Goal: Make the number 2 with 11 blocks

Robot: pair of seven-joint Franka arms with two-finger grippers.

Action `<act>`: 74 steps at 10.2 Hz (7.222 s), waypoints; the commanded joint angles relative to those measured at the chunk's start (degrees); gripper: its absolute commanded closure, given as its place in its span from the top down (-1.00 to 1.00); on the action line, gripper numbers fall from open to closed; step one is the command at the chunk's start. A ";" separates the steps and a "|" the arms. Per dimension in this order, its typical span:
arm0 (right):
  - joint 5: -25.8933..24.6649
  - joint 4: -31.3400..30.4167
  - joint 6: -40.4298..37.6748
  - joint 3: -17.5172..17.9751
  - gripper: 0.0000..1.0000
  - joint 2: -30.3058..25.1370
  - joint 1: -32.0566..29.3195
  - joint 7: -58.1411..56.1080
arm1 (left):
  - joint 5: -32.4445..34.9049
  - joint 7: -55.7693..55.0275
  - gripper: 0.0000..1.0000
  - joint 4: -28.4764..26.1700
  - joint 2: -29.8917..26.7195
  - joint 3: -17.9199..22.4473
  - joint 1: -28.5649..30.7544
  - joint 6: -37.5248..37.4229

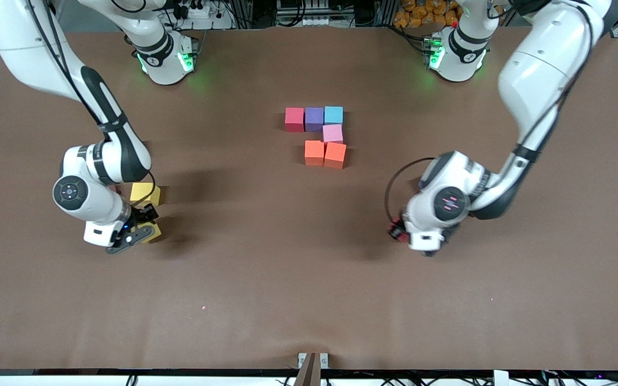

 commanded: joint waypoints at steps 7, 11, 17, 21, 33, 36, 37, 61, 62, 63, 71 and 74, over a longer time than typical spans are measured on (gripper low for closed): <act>-0.38 0.17 -6.03 9.72 -0.10 -2.96 -0.01 -25.93 | 1.60 -49.37 -0.25 -0.14 -1.84 -14.28 -7.11 0.57; -0.47 -0.18 -6.56 10.52 -0.10 -2.87 2.80 -31.64 | 2.57 -69.06 -0.24 -1.98 -2.98 -14.99 -12.11 5.56; -0.55 0.34 -5.77 10.34 -0.05 -2.26 -1.49 -33.06 | 3.89 -83.52 -0.24 -5.15 -1.58 -13.23 -18.63 10.85; -0.47 1.04 -3.13 10.17 -0.05 -0.68 -5.10 -32.28 | 6.61 -83.44 -0.24 -5.07 -0.61 -9.12 -22.84 11.90; -0.29 1.40 -3.31 10.08 -0.05 -0.32 -5.20 -29.02 | 10.74 -82.65 -0.23 -5.33 1.85 -4.71 -26.11 14.81; -0.29 1.40 -3.31 10.08 -0.05 -0.32 -5.19 -29.02 | 11.97 -82.65 -0.23 -5.42 2.11 -4.01 -26.11 15.59; -0.29 1.40 -3.31 10.08 -0.05 -0.32 -5.19 -29.02 | 12.67 -82.65 -0.23 -5.42 2.29 -3.83 -26.11 15.60; -0.20 0.61 -9.64 19.83 -0.08 -2.87 2.17 42.36 | 12.33 -68.00 1.00 -7.09 -1.66 -17.28 -3.72 6.82; -0.20 0.70 -9.11 19.84 -0.08 -2.44 4.45 49.13 | 12.33 -63.44 1.00 -7.35 -1.66 -17.19 -1.52 5.85; -0.20 0.78 -8.67 19.84 -0.08 -2.17 6.13 54.07 | 12.41 -59.13 1.00 -7.53 -1.66 -17.19 0.68 3.93; -0.02 2.36 1.08 19.75 -0.08 5.02 17.03 78.00 | 12.50 -0.34 1.00 -12.45 -4.38 -19.56 23.80 -10.31; -0.46 5.70 1.17 19.48 -0.08 8.54 19.94 82.68 | 12.68 16.10 1.00 -12.36 -4.91 -19.39 29.86 -12.26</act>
